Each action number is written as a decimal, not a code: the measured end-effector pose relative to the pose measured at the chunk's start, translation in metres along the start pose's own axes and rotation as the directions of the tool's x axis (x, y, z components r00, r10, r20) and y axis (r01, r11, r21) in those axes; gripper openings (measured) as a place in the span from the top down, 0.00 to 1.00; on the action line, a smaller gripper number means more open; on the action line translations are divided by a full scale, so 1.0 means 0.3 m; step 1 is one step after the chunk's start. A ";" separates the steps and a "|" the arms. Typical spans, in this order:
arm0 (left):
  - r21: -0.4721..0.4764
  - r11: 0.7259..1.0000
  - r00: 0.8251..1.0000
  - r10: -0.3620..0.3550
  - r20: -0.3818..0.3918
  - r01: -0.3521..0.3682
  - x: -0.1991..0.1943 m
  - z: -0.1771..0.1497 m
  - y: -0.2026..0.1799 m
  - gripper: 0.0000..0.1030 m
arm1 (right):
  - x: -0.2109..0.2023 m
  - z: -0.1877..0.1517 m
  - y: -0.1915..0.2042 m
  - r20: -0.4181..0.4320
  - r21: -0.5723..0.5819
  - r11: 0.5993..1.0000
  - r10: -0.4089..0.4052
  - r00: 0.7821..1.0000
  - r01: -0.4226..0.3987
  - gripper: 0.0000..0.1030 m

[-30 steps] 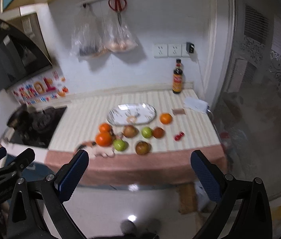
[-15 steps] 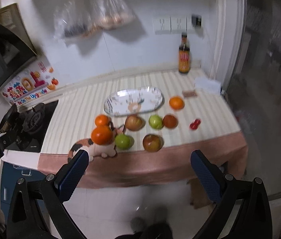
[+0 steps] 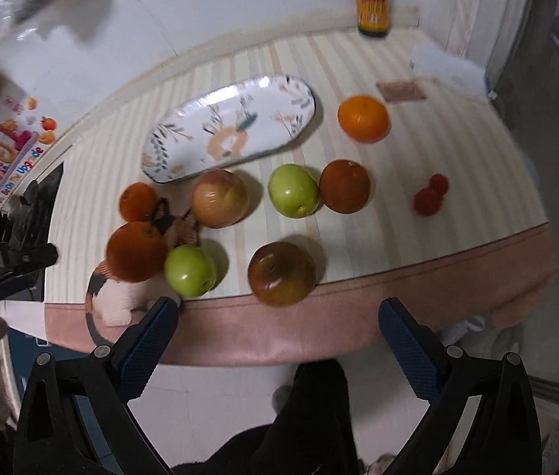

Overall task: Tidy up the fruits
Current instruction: 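Grasp the large orange with the left tool while the right tool grasps the red apple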

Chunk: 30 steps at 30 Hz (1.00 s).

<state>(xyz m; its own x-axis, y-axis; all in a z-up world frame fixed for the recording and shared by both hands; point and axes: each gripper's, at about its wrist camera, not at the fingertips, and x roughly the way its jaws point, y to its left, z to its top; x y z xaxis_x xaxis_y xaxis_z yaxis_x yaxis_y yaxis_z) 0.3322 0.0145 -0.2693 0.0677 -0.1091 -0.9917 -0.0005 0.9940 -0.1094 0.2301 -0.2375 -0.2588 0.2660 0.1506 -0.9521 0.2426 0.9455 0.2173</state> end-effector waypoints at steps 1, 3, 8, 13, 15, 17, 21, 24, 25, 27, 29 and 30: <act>-0.005 1.000 0.999 0.002 -0.033 -0.002 0.044 0.021 -0.009 0.01 | 0.027 0.030 -0.008 -0.014 0.003 1.000 0.011 1.000 -0.011 0.00; -0.011 1.000 0.996 0.009 -0.083 -0.010 0.106 0.046 -0.015 0.01 | 0.073 0.086 -0.009 -0.037 -0.006 1.000 0.022 0.999 -0.023 0.00; -0.027 0.998 0.985 0.055 -0.165 -0.060 0.224 0.095 -0.005 0.01 | 0.157 0.199 0.025 -0.096 -0.037 0.998 0.047 0.994 -0.051 0.00; -0.100 0.995 0.977 -0.003 -0.211 -0.019 0.300 0.116 0.041 0.12 | 0.209 0.273 0.097 -0.135 -0.105 0.992 0.052 0.989 -0.066 0.00; -0.159 0.987 0.979 -0.061 -0.195 0.030 0.304 0.123 0.070 0.15 | 0.227 0.299 0.135 -0.147 -0.134 0.988 0.054 0.988 -0.074 0.00; -0.184 0.982 0.987 -0.066 -0.148 0.038 0.284 0.128 0.093 0.16 | 0.246 0.318 0.168 -0.149 -0.159 0.984 0.055 0.987 -0.079 0.01; -0.173 0.985 0.990 -0.048 -0.130 0.025 0.257 0.127 0.142 0.17 | 0.301 0.340 0.224 -0.178 -0.205 0.975 0.047 0.983 -0.084 0.06; -0.177 0.983 0.990 -0.065 -0.126 0.042 0.249 0.125 0.196 0.16 | 0.370 0.343 0.274 -0.233 -0.245 0.966 0.022 0.972 -0.080 0.06; -0.179 0.983 0.989 -0.075 -0.129 0.051 0.250 0.129 0.212 0.16 | 0.385 0.339 0.281 -0.240 -0.256 0.964 0.011 0.971 -0.074 0.06; -0.181 0.982 0.988 -0.086 -0.131 0.061 0.280 0.135 0.237 0.15 | 0.427 0.333 0.305 -0.263 -0.284 0.957 -0.014 0.965 -0.063 0.07; -0.188 0.979 0.984 -0.109 -0.138 0.083 0.293 0.159 0.276 0.15 | 0.449 0.330 0.319 -0.273 -0.294 0.954 -0.027 0.962 -0.057 0.07; -0.193 0.977 0.983 -0.119 -0.143 0.091 0.298 0.162 0.285 0.15 | 0.465 0.328 0.326 -0.276 -0.303 0.952 -0.038 0.960 -0.049 0.08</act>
<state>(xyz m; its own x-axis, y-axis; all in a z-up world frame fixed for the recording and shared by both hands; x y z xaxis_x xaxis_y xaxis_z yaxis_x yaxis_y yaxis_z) 0.3866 0.0902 -0.3642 -0.0761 -0.2270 -0.9709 -0.1867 0.9598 -0.2097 0.3828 -0.1523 -0.3492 -0.0114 0.1880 -0.9821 -0.0647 0.9800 0.1884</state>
